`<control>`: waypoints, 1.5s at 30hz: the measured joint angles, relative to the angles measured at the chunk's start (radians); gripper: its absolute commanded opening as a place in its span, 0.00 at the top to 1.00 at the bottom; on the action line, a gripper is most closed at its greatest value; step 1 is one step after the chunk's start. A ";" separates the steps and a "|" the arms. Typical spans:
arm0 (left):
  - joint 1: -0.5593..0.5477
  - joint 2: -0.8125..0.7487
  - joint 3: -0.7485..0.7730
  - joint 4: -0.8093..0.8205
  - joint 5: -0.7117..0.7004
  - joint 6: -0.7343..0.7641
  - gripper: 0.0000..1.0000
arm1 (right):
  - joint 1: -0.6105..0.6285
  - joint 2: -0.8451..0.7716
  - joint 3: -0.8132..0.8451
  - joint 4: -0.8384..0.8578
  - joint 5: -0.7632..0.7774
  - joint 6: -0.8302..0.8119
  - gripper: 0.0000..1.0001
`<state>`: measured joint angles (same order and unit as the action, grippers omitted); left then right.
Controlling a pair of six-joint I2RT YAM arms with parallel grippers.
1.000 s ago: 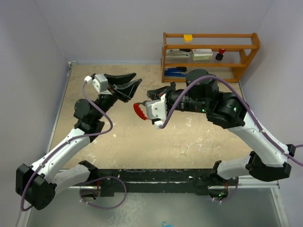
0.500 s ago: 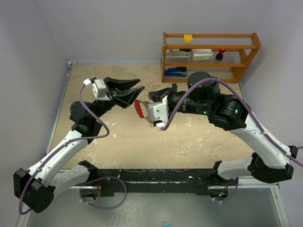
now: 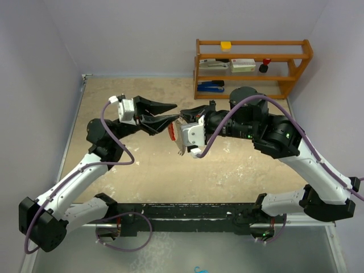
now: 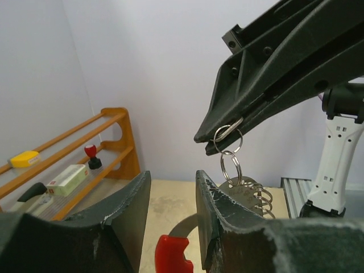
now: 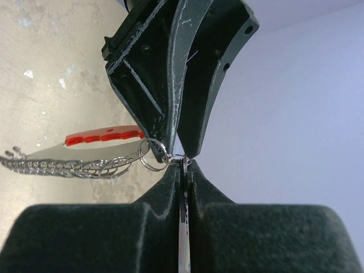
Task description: Remove the keys from the keyring
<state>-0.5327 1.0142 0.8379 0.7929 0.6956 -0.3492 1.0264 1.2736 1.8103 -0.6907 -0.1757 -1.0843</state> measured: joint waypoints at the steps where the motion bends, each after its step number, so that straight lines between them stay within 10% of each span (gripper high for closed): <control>1: 0.000 0.008 0.000 0.006 0.013 -0.005 0.65 | 0.000 0.000 0.000 0.000 0.000 0.000 0.96; 45: 0.000 0.047 0.001 0.172 0.097 -0.096 0.67 | -0.002 0.001 -0.019 0.023 0.003 0.003 0.96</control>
<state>-0.5327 1.0615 0.8391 0.9646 0.7921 -0.4450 1.0245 1.2743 1.7908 -0.6674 -0.1722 -1.0809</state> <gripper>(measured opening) 0.329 0.042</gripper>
